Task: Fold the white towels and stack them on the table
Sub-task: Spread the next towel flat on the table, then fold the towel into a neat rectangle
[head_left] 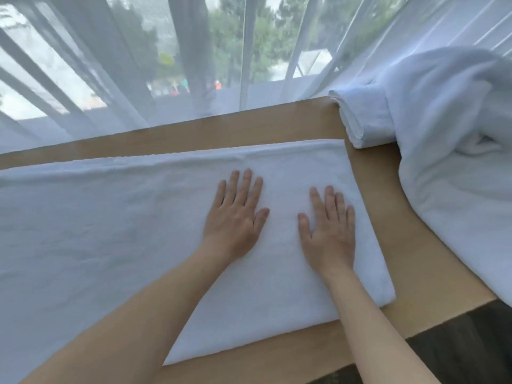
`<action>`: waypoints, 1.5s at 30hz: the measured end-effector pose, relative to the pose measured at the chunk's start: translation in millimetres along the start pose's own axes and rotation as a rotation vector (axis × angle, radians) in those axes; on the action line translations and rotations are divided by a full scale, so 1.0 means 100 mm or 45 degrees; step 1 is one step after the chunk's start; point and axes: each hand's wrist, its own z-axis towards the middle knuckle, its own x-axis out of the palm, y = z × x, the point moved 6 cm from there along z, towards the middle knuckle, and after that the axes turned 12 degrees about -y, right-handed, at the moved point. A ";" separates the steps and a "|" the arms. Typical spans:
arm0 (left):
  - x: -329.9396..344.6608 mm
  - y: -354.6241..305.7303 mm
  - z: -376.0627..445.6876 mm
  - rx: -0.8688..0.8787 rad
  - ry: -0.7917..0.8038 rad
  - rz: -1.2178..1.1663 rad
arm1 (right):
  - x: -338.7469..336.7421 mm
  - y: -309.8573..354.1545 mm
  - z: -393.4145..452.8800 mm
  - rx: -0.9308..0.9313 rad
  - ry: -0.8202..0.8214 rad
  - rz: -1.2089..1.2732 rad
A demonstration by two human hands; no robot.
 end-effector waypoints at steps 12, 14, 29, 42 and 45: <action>0.44 -1.38 1.06 0.320 0.093 0.002 | -0.39 -0.92 -0.12 0.677 -0.334 0.343; 0.49 -1.51 1.17 0.358 0.101 -0.013 | -0.38 -0.99 -0.18 0.770 -0.260 0.394; -0.37 -1.02 1.26 -0.725 0.238 -1.203 | -0.73 0.11 -0.04 0.215 0.402 0.855; -1.45 0.82 0.37 -0.351 -0.218 -0.363 | -0.77 2.44 -0.61 -0.392 0.486 0.351; -1.67 1.41 -0.04 -0.425 -0.316 -0.549 | -0.74 2.95 -0.82 -0.426 0.597 0.303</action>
